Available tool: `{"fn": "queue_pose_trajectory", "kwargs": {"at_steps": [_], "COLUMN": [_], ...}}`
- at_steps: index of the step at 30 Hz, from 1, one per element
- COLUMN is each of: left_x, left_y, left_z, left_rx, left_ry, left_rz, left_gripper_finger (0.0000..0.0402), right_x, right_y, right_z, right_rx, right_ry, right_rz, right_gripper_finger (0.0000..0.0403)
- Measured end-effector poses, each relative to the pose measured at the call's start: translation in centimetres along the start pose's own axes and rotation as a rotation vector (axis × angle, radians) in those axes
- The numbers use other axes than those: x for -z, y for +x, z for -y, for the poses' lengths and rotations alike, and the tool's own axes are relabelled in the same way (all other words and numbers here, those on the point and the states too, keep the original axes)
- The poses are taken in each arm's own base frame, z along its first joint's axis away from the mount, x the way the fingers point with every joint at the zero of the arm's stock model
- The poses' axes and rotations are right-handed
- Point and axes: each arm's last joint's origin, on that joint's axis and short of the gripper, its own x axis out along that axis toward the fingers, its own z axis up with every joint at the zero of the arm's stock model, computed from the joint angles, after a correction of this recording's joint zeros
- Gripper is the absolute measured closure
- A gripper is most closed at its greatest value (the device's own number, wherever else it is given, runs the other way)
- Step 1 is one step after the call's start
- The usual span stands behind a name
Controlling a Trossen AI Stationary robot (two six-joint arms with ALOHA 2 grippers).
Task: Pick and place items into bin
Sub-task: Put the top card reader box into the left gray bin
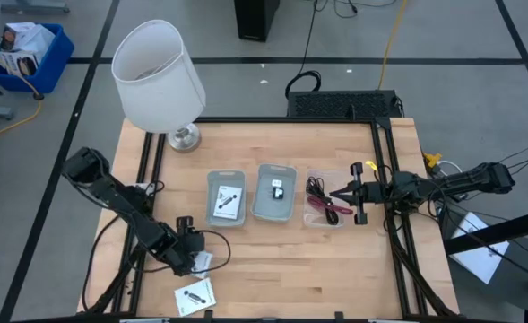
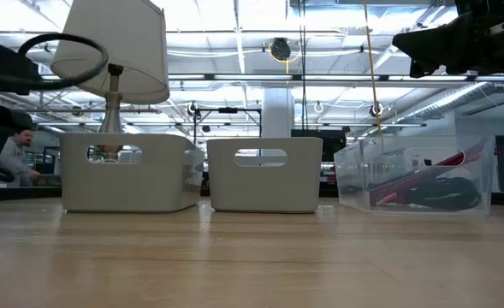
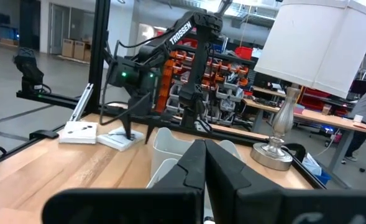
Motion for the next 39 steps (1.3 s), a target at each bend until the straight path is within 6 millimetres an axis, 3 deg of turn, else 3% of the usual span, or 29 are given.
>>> {"fn": "queue_pose_trajectory", "kwargs": {"at_steps": [4, 12, 17, 20, 29, 33, 39], "left_x": [0.0, 0.1, 0.1, -0.2, -2.3, -4.4, -7.2], "left_y": [0.7, 0.7, 0.5, -0.7, -8.3, -11.3, -12.8], "left_z": [0.3, 0.3, 0.3, 0.0, -1.6, -3.1, -6.2], "left_rx": [0.056, 0.076, 0.067, 0.031, -0.108, -0.138, -0.206], "left_ry": [-0.010, -0.025, -0.039, -0.049, -0.185, -0.379, -0.743], "left_rz": [0.005, -0.009, -0.001, 0.020, 0.233, 0.458, 0.639], "left_gripper_finger": [0.0200, 0.0383, 0.0390, 0.0394, 0.0395, 0.0397, 0.0398], "right_x": [0.0, -0.1, -0.1, -0.1, -0.4, -0.4, -0.4], "right_y": [0.0, 0.0, 0.0, 0.0, 0.0, 0.0, 0.0], "right_z": [0.0, 0.0, 0.0, 0.0, 0.1, 0.1, 0.1], "right_rx": [0.000, 0.002, 0.002, 0.002, 0.003, 0.003, 0.003], "right_ry": [-0.003, -0.003, -0.007, -0.012, -0.021, -0.025, -0.028], "right_rz": [0.000, 0.007, 0.008, 0.011, 0.037, 0.038, 0.038], "right_gripper_finger": [0.0403, 0.0403, 0.0403, 0.0403, 0.0403, 0.0403, 0.0403]}}
